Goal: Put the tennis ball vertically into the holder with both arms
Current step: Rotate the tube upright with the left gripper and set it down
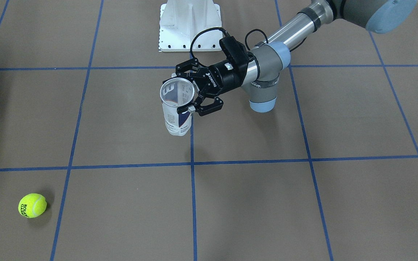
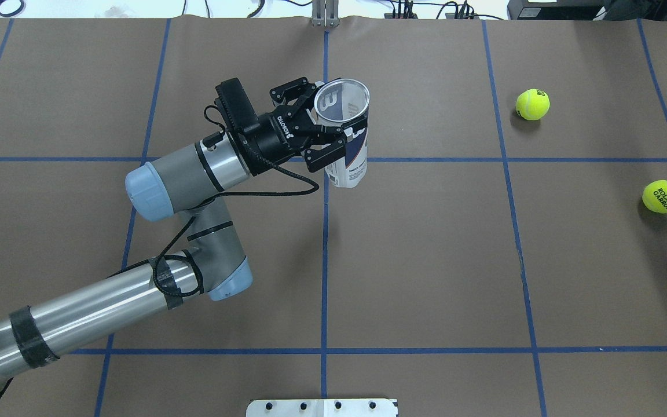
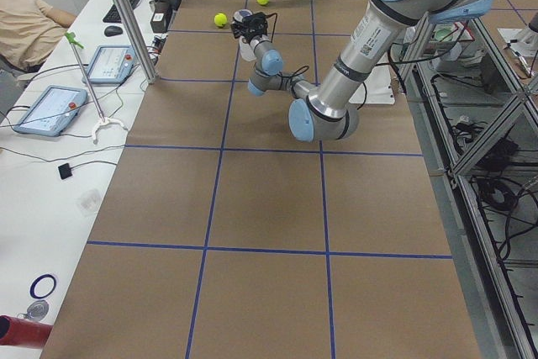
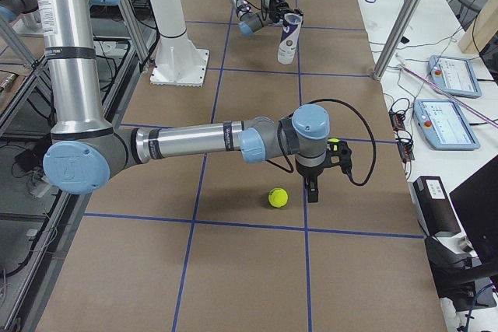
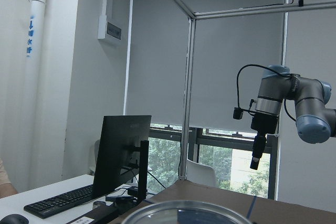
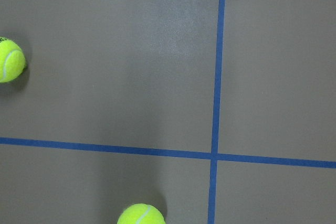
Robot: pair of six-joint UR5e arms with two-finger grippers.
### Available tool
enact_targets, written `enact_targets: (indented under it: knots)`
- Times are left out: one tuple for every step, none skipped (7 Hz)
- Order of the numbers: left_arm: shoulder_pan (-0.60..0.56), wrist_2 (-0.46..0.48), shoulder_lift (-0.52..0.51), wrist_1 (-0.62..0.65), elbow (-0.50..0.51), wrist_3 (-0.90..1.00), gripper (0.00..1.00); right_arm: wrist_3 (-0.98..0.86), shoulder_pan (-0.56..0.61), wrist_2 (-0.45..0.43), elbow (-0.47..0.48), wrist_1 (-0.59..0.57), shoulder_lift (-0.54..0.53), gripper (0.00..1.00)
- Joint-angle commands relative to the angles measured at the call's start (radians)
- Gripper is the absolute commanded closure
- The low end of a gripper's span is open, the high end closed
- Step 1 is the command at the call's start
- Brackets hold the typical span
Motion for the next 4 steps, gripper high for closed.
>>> enact_targets:
  knots:
    - [0.012,0.006,0.028,-0.053,0.042,0.003,0.27,0.000,0.000,0.001,0.002,0.000,0.002,0.00]
    - [0.019,0.006,0.029,-0.056,0.059,0.008,0.27,0.000,0.000,0.001,0.001,0.000,0.002,0.00]
    - [0.042,0.006,0.029,-0.059,0.066,0.052,0.27,0.000,0.000,0.001,0.001,0.002,0.000,0.00]
    - [0.059,0.006,0.029,-0.059,0.071,0.084,0.27,0.000,0.000,0.001,0.001,0.002,0.002,0.00]
